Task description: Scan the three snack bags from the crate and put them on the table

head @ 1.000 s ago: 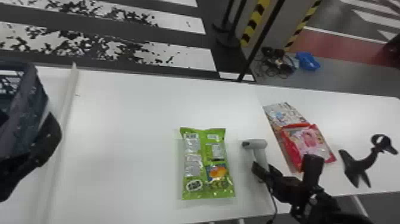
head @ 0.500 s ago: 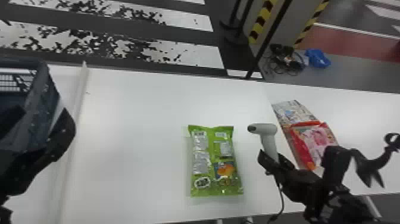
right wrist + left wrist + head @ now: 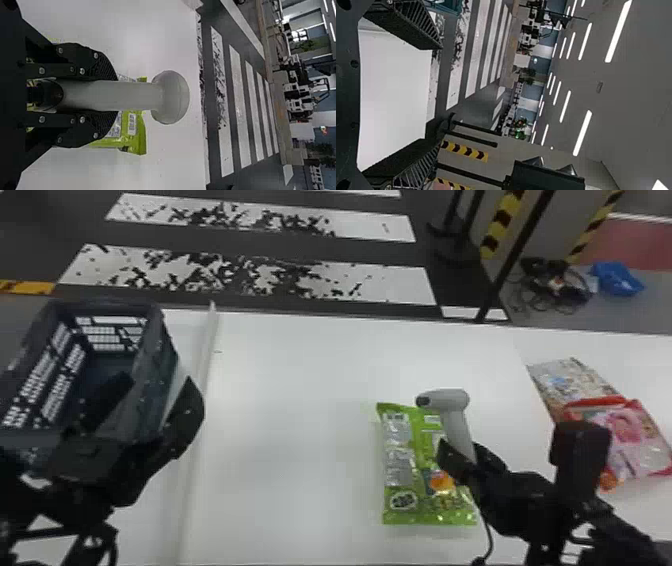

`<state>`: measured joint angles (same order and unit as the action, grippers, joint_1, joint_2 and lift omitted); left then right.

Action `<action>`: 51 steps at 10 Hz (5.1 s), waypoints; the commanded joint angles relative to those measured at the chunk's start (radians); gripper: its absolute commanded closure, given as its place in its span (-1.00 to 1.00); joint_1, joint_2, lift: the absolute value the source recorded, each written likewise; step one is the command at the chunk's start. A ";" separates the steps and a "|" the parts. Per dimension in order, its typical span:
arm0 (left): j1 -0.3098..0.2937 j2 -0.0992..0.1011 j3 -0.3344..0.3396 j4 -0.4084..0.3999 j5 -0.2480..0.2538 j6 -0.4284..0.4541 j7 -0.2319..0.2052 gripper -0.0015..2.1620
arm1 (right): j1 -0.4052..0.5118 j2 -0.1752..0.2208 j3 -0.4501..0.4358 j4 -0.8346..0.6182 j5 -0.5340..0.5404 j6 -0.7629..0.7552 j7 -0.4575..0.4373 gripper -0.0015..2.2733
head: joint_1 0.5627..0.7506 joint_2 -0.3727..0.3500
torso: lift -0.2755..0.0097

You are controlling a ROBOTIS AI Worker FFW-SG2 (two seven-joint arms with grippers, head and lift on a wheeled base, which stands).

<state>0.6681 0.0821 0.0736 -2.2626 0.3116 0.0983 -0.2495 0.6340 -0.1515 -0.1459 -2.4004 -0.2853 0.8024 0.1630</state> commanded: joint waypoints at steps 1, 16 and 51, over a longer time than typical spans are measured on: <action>-0.001 0.019 0.000 -0.003 0.011 0.002 -0.001 -0.97 | -0.025 0.013 0.086 0.018 0.071 0.004 -0.028 0.72 | 0.41 -0.12 | 0.28; 0.034 0.041 0.037 -0.006 0.052 -0.038 -0.014 -0.97 | -0.109 0.018 0.160 0.122 0.107 -0.012 -0.079 0.72 | 0.41 0.16 | 0.28; 0.105 0.038 -0.003 -0.067 -0.034 -0.019 0.004 -0.97 | -0.442 -0.161 -0.126 0.787 -0.003 -0.039 0.756 -0.89 | 0.41 -0.34 | 0.28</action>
<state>0.7708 0.1200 0.0706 -2.3316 0.2790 0.0791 -0.2452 0.1983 -0.3133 -0.2851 -1.6328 -0.2976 0.7935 0.9185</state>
